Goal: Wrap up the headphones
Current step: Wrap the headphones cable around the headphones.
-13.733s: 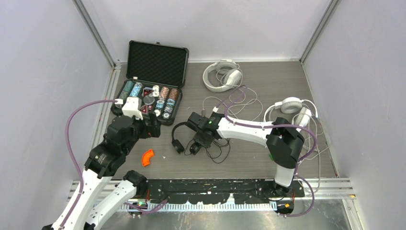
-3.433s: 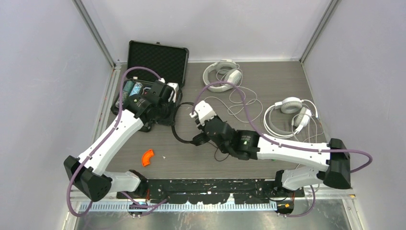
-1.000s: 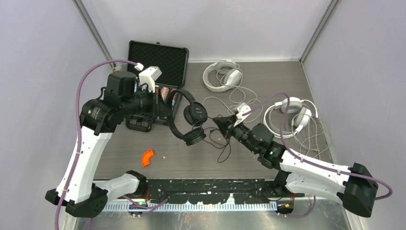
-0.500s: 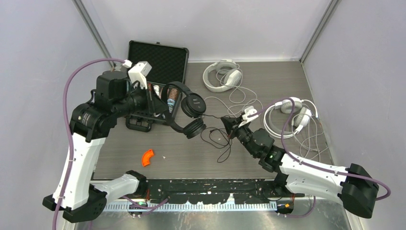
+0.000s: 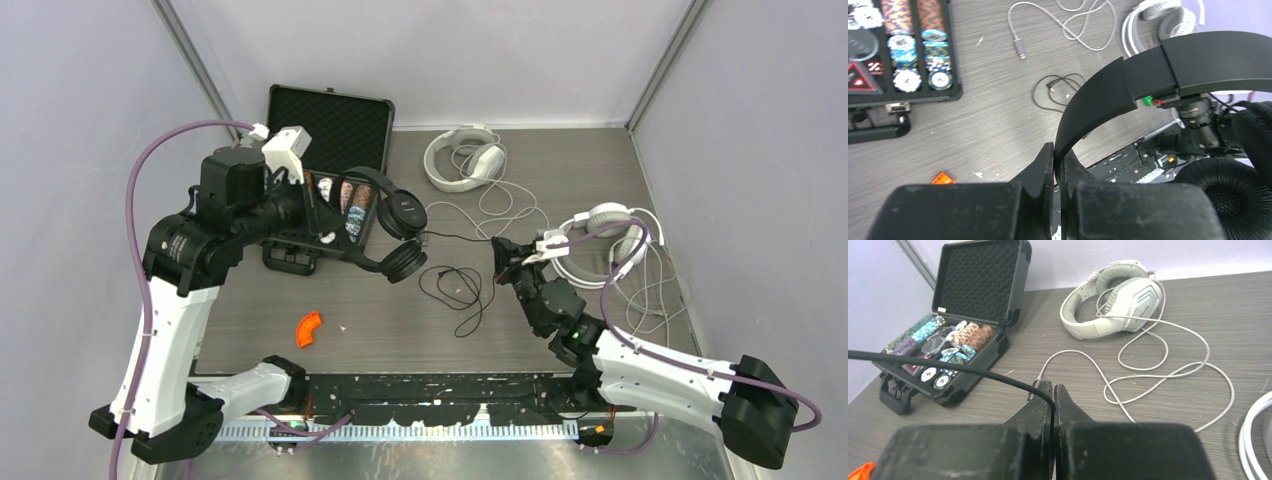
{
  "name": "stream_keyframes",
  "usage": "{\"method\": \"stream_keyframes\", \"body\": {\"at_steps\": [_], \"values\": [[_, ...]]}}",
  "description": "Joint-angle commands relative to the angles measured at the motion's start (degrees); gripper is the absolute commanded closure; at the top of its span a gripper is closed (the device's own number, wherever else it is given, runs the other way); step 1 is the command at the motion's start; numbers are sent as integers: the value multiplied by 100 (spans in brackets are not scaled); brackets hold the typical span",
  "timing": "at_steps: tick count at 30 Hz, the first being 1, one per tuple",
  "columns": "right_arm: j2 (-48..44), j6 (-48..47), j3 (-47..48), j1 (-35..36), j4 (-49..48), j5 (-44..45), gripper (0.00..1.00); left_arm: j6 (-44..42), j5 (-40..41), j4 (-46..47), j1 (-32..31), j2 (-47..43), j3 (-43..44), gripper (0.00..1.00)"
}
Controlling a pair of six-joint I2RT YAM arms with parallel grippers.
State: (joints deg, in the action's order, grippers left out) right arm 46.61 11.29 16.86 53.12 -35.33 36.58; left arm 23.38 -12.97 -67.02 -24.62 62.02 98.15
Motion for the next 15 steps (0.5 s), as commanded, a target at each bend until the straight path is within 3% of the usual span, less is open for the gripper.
{"method": "stream_keyframes", "body": {"at_steps": [1, 7, 12, 15], "values": [[-285, 134, -166, -24, -485, 538, 100, -85, 707, -189, 28, 93, 331, 100], [-1094, -256, -123, -26, -431, 519, 100, -413, 1917, -710, 33, 317, 240, 100], [-1589, -480, 81, -26, 32, 26, 100, -474, 2339, -726, 36, 496, 21, 100], [-1548, -509, 160, -24, 344, -3, 100, -445, 2170, -599, 41, 540, -15, 100]]}}
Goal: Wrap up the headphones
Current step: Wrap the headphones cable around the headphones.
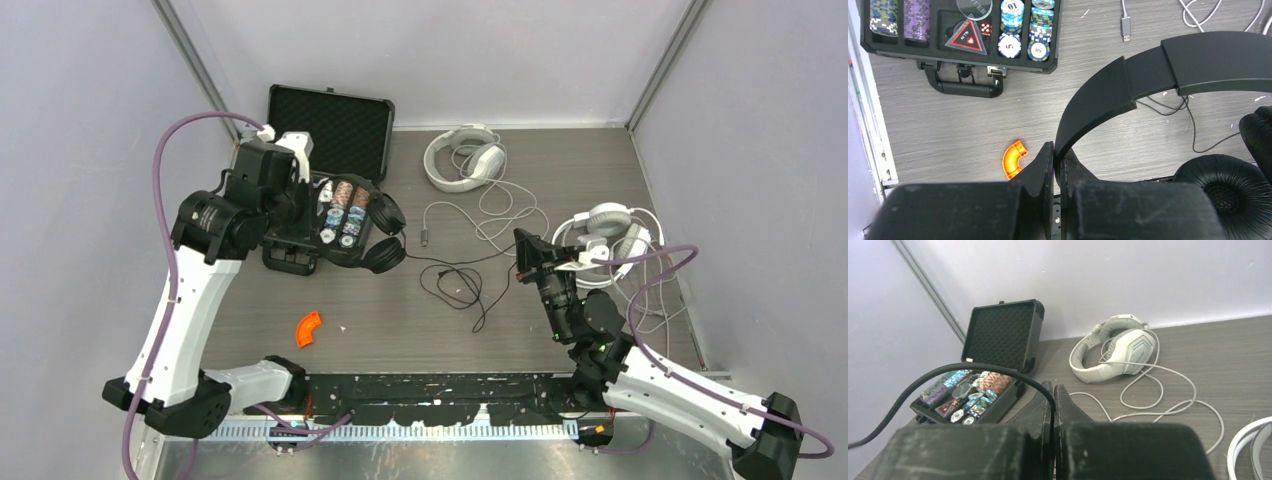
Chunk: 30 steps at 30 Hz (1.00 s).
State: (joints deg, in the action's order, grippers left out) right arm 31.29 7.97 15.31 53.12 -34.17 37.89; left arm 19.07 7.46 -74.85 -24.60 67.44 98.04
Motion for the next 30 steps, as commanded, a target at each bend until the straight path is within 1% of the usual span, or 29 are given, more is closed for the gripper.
{"method": "stream_keyframes", "body": {"at_steps": [1, 5, 8, 12, 16, 23, 30], "values": [[40, -169, 303, -32, 276, -107, 100, 2, -68, 263, 38, -7, -4, 100], [528, -168, 226, -59, 138, 11, 100, -17, -1465, 655, 43, -105, -46, 100], [997, -61, 269, -155, -43, -87, 100, 22, -2190, 804, 43, -193, -42, 100], [1670, 156, 539, -337, -230, -621, 100, 94, -3130, 1140, 43, -384, -128, 100], [2276, 223, 889, -360, -444, -1183, 100, 188, -4129, 1542, 42, -508, -408, 100], [3129, 227, 1578, -364, -511, -1575, 100, 147, -5200, 1800, 36, -525, -863, 100], [3617, 253, 2047, -378, -512, -1890, 100, 177, -5473, 2007, 30, -647, -1268, 100]]}}
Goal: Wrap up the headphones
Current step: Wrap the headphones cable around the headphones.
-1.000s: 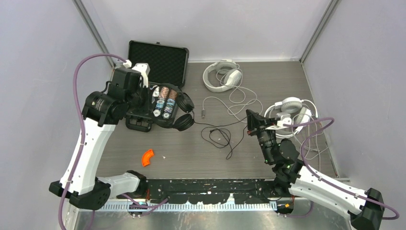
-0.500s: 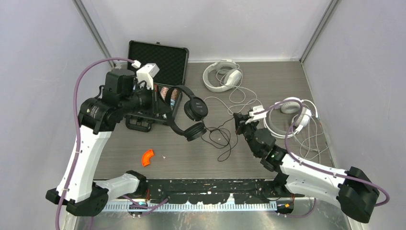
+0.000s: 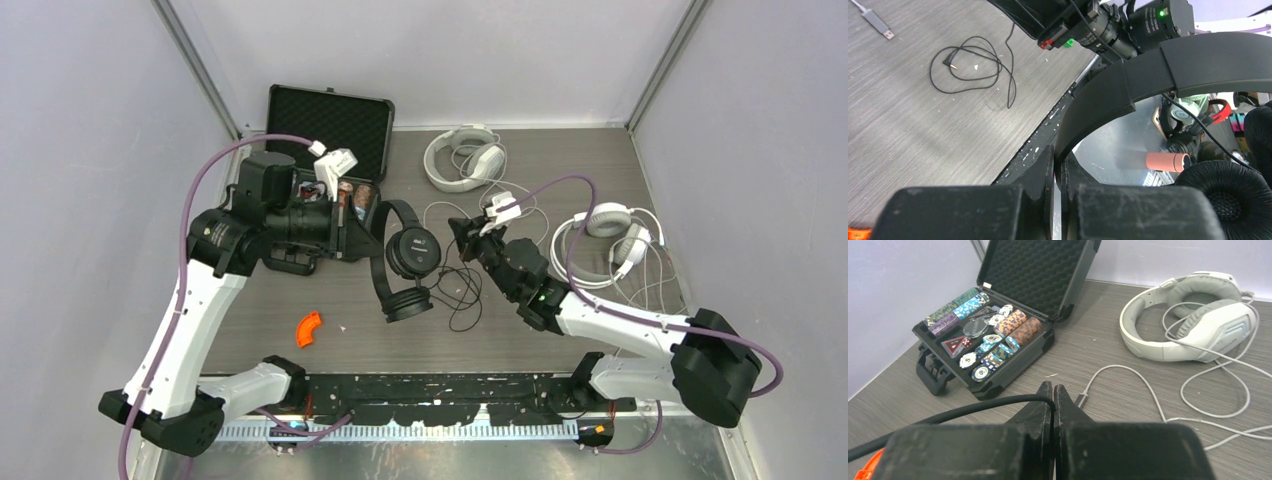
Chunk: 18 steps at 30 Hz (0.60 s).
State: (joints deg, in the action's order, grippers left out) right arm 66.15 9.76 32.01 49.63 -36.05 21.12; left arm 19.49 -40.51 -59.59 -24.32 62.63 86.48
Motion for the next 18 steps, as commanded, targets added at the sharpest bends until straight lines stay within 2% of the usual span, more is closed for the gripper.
{"method": "stream_keyframes", "body": {"at_steps": [1, 13, 18], "values": [[180, 68, 433, -27, -321, -233, 100, 161, -776, 536, -2, -176, -192, 100], [457, -148, 962, -296, 79, -505, 100, -151, -1011, 448, -204, -204, -500, 100], [375, -328, 1300, -585, 652, -894, 100, -598, -567, 332, -398, -280, -567, 100]]}}
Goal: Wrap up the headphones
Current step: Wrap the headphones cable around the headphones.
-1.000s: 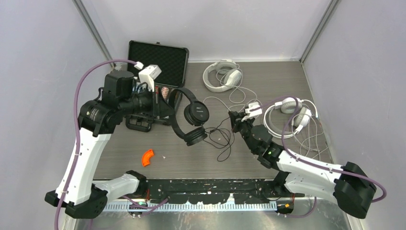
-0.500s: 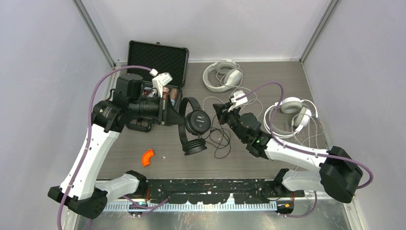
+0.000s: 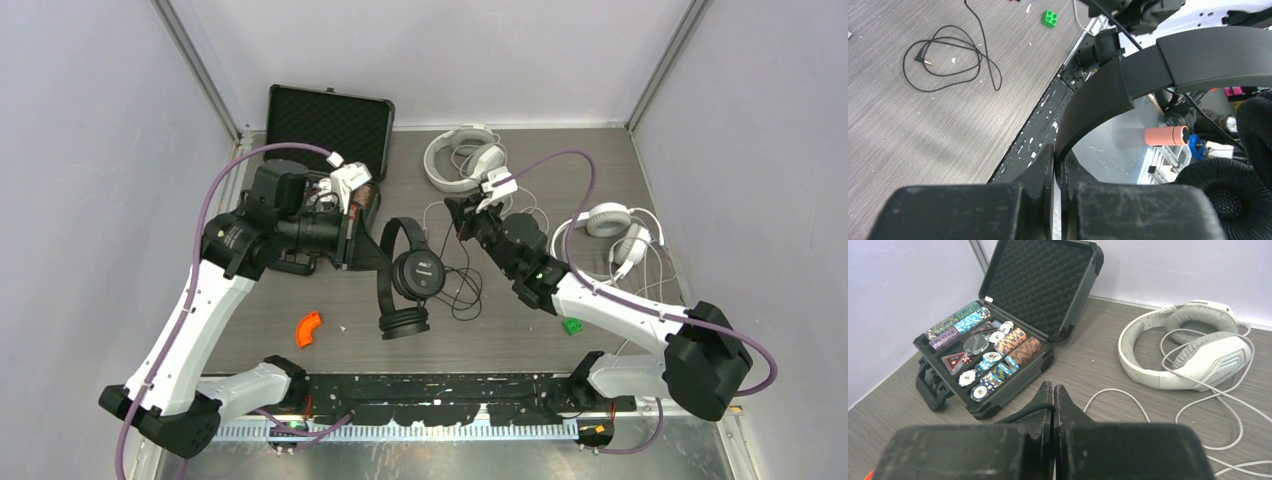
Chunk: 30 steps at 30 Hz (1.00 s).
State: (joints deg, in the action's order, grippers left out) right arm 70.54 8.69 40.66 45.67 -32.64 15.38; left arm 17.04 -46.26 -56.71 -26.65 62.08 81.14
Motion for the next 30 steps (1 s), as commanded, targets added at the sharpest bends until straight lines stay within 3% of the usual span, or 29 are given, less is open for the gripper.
{"method": "stream_keyframes", "body": {"at_steps": [1, 13, 18, 30], "values": [[-97, -292, 524, -238, 542, -422, 100, -446, 164, 30, -238, -238, -36, 100], [-553, -695, 1352, -351, 2684, -1418, 100, -1554, 2456, -683, -679, 8, -72, 100], [-417, -610, 1932, -348, 3549, -2027, 100, -1677, 2820, -711, -843, 138, -86, 100], [35, -529, 2915, -353, 4421, -1734, 100, -1888, 3278, -614, -1615, 338, -412, 100]]}}
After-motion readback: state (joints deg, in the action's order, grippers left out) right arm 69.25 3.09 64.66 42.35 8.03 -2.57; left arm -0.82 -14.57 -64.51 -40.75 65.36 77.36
